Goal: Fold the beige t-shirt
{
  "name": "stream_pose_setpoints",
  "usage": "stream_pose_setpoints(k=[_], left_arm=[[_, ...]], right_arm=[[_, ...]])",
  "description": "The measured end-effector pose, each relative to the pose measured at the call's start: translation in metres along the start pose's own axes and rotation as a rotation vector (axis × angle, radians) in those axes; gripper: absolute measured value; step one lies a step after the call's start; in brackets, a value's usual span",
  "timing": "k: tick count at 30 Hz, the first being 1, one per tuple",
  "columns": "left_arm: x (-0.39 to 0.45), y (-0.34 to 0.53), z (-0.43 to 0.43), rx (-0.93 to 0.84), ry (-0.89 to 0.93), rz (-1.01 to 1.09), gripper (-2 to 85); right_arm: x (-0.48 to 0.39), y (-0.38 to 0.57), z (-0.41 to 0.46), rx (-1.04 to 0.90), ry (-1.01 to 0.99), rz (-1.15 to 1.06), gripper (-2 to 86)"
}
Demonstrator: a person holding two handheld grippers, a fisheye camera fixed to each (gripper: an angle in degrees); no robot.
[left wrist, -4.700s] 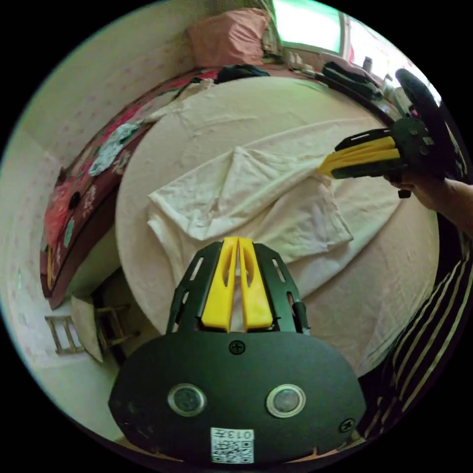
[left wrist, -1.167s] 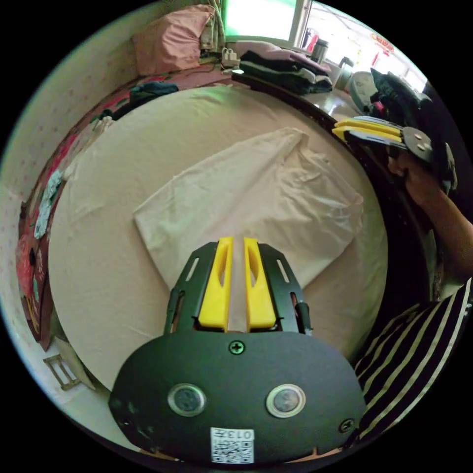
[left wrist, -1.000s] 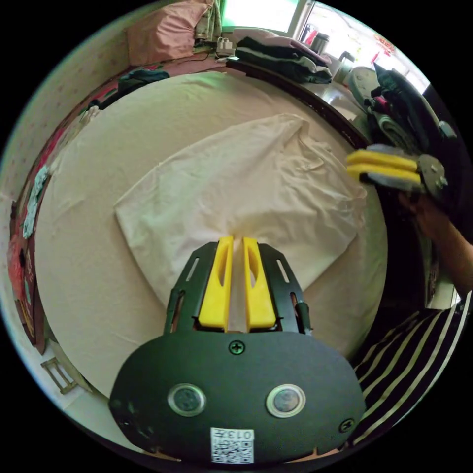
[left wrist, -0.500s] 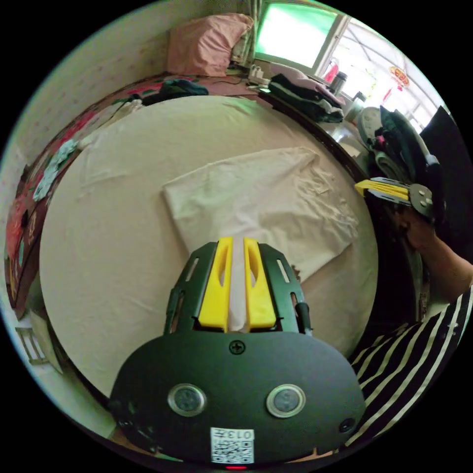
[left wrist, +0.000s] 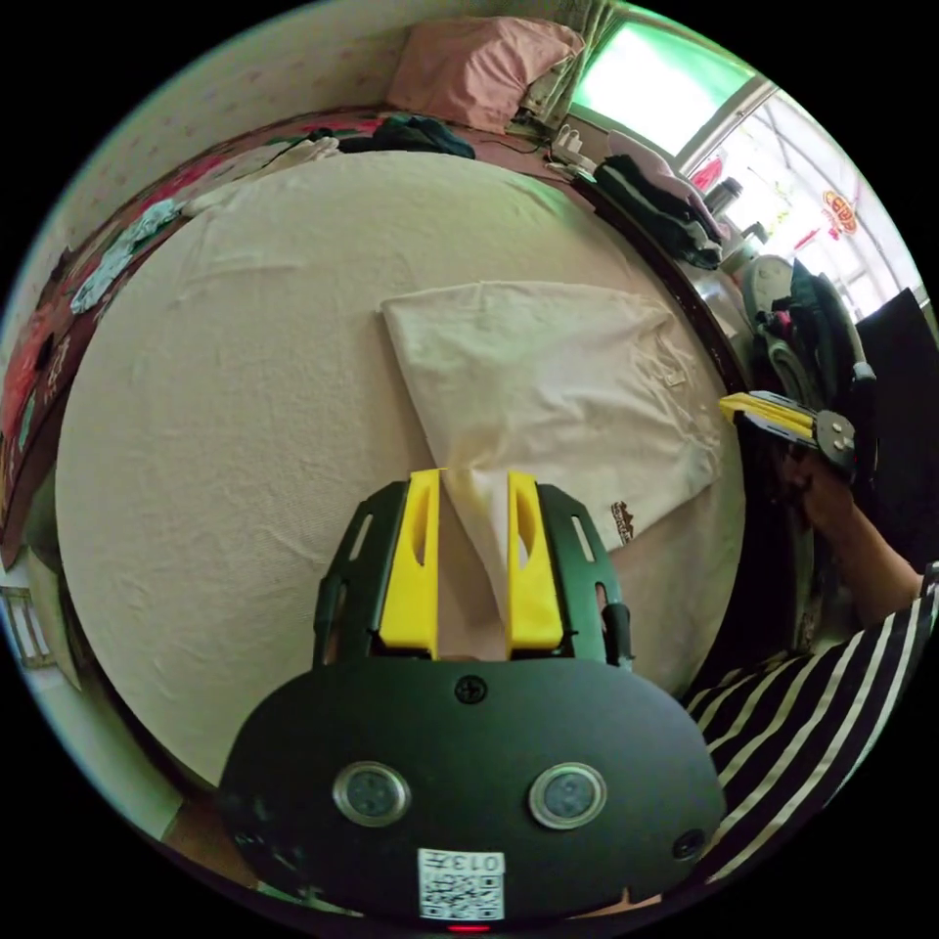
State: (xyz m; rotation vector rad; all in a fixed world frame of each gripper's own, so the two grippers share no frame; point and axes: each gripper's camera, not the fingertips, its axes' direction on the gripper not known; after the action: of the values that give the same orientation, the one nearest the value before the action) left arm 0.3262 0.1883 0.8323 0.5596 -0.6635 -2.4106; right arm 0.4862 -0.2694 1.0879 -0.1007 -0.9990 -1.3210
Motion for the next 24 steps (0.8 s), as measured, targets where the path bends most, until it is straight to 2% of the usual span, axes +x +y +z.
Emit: stream_pose_setpoints(k=[6, 13, 18, 24], left_arm=[[-0.03, 0.006, 0.002, -0.007, 0.135, -0.11, 13.5], [-0.041, -0.012, 0.009, 0.008, 0.2, -0.15, 14.0], [-0.048, -0.023, 0.007, -0.01, 0.216, -0.163, 14.1], [-0.037, -0.02, -0.005, -0.01, 0.126, -0.134, 11.4]], right_arm=[[0.048, 0.025, 0.011, 0.035, -0.163, 0.27, 12.3], [0.067, 0.021, 0.038, 0.088, -0.231, 0.372, 13.2], [0.071, 0.016, 0.053, 0.064, -0.26, 0.377, 13.4], [0.048, 0.013, 0.045, 0.047, -0.123, 0.278, 12.2]])
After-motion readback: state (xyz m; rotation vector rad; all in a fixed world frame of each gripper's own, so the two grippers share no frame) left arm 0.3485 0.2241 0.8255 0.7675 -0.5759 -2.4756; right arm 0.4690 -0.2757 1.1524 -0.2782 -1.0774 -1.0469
